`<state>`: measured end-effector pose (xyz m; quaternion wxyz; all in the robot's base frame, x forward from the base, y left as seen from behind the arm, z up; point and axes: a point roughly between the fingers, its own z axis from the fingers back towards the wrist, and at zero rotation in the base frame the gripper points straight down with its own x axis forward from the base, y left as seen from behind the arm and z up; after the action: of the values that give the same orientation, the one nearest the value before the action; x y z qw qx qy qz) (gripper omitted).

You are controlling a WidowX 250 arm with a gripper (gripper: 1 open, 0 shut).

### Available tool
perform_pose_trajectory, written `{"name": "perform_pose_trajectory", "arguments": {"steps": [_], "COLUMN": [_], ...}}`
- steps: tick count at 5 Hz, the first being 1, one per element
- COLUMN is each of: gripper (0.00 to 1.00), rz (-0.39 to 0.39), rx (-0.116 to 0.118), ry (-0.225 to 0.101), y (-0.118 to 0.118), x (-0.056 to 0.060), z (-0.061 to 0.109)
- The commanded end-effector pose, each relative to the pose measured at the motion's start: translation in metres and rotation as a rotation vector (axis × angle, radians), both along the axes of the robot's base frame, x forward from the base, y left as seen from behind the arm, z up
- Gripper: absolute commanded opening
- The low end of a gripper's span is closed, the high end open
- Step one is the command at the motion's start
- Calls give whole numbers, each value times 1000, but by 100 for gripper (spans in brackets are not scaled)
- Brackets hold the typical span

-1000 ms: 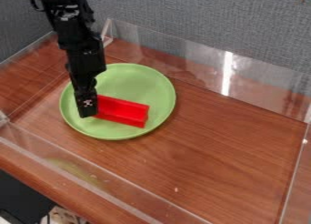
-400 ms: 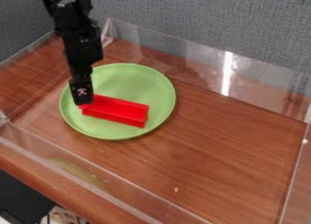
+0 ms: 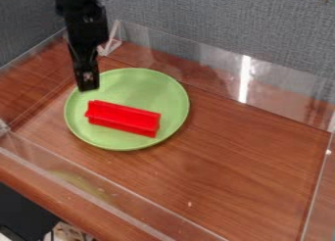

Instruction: Put the red object on the green plate

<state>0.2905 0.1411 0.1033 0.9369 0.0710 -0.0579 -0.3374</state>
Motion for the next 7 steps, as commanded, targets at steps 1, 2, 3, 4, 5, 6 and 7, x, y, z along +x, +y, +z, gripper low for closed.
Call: {"name": "perform_pose_trajectory", "arguments": {"steps": [1,2,3,4,5,6,7], "gripper": [100,0,0,0,0,0,100], "rz": [127,198,203,186,172,162,156], "rx": [37,9,-29,-57,-83,-106,-117], "ry": [-101,-96,-85,-59,-40,-20,-8], "y": [3,3,4,-2,-7,-9,-14], "x": [-7,-4,2,0,0,-4,-8], "z": [52,44,36,22,9,-18,-38]}}
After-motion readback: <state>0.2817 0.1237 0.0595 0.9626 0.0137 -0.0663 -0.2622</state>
